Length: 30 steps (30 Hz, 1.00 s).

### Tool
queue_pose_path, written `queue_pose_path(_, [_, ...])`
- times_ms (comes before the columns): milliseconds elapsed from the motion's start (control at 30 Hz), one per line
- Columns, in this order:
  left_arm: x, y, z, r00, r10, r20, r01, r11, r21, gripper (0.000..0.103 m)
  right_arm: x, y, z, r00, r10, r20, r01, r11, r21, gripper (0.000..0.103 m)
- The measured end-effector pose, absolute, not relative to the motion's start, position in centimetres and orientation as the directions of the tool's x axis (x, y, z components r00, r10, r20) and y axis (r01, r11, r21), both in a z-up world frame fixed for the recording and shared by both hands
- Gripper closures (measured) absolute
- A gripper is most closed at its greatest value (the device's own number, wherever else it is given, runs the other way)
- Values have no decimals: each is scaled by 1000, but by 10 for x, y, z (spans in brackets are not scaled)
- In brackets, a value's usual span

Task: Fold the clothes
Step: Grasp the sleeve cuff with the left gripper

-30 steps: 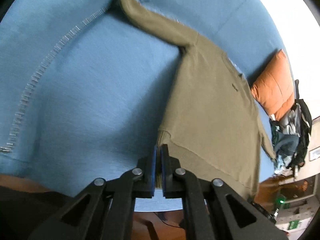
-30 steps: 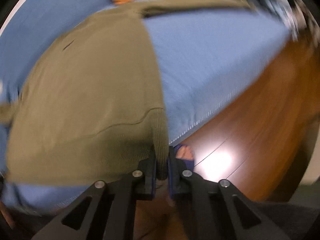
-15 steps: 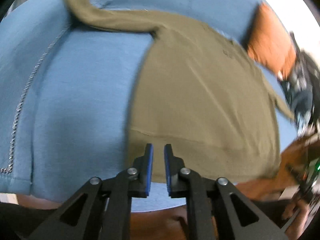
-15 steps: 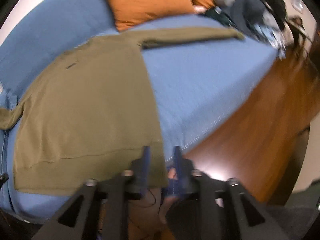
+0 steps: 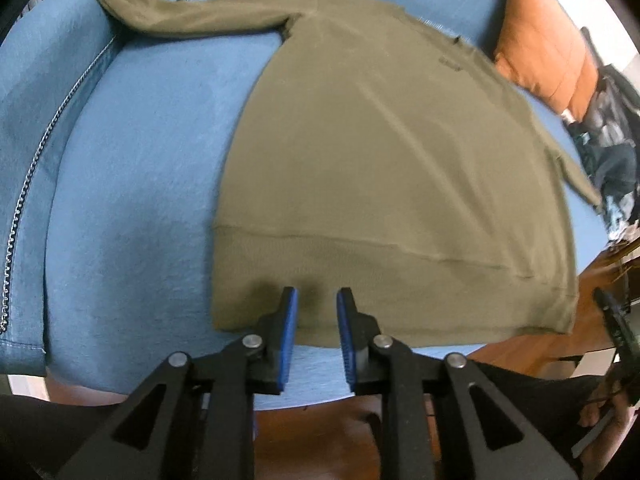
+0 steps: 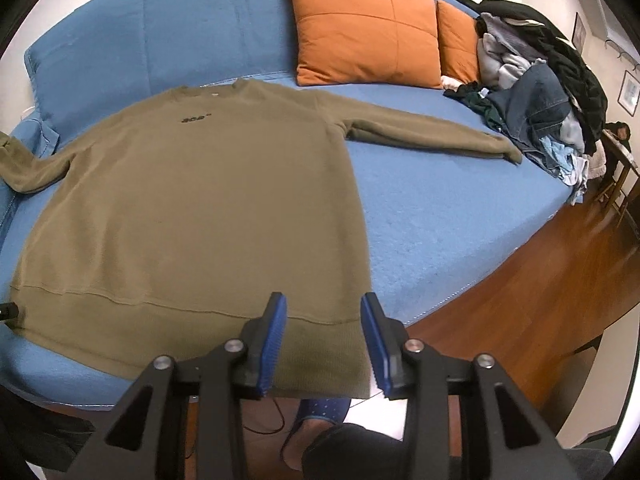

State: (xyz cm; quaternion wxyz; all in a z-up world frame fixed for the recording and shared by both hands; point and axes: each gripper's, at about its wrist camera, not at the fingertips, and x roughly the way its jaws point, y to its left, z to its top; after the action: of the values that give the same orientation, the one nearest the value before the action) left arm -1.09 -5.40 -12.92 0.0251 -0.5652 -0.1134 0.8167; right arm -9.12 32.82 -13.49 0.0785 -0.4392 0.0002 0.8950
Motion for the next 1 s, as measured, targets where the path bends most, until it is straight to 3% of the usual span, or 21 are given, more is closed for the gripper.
queue_pose_path(200, [0,-55,-100,-500,173,-848,59,-971,-233,83,-93,319,-125,-631,126,-765,-128,-990,-58,64])
queue_pose_path(367, [-11,-28,-58,-717,78,-692,13,-992,-124,82,-96,315,-115,-642,114,-759,-130,-991,-39,64])
queue_pose_path(433, [-18,-14,-51,-757,48,-652,4,-997,-79,77,-97,312,-109,-650,117,-751,-127,-991,-45,64])
queue_pose_path(567, [-19,-15,-55,-739,77,-670,-34,-996,-77,61,-100,302,-101,-667,124,-735,-119,-991,-59,64])
queue_pose_path(800, [-31,-22,-91,-674,69,-736,28,-993,-119,61,-115,286,-84,-694,82,-715,-113,-994,-4,64])
queue_pose_path(1000, [-61,-65,-71,-723,-2,-691,176,-968,-181,61,-142,255,-48,-800,46,-598,-70,-997,17,64])
